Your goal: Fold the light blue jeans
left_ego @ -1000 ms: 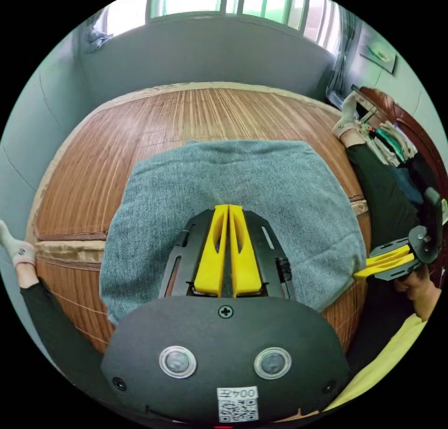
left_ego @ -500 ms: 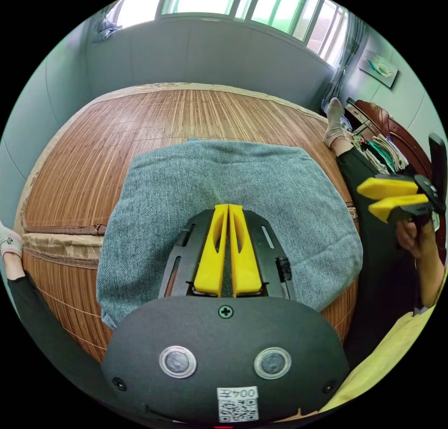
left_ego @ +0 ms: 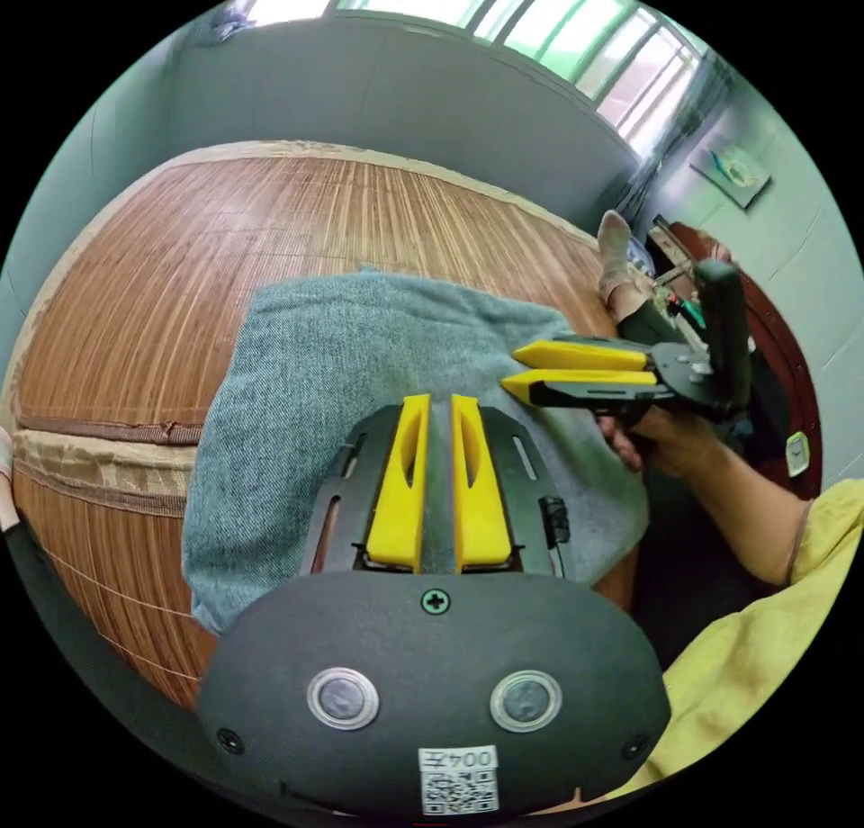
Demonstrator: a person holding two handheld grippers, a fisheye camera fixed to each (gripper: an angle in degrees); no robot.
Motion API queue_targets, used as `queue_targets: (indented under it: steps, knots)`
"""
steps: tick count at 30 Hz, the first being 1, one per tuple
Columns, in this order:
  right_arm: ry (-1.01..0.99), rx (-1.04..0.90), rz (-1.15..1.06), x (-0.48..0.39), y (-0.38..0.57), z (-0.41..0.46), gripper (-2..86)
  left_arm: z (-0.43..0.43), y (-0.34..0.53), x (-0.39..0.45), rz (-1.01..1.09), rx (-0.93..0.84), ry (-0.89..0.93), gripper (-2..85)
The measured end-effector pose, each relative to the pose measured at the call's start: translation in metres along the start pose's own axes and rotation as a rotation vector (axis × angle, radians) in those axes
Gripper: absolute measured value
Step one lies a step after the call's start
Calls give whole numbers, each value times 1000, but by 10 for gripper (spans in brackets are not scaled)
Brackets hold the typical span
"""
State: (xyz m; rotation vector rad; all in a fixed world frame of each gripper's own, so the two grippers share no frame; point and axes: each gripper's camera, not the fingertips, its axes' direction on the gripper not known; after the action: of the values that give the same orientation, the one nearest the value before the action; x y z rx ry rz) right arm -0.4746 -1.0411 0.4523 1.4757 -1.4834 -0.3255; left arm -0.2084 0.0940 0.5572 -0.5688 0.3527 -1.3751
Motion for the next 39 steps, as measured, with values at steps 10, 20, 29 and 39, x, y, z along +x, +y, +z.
queue_targets:
  steps: [10, 20, 29, 39]
  knots:
    - [10, 82, 8, -16, 28, 4, 111, -56, -99, -158, -368, -27, -22, 119]
    - [21, 132, -15, -23, 57, 5, 111, 18, -138, -282, -602, -312, 528, 125]
    - [12, 134, -8, -15, 75, 3, 111, 48, -136, -328, -693, -302, 727, 107]
    - [44, 145, -6, 0, 94, -4, 118, -17, -175, -253, -268, -106, 346, 26]
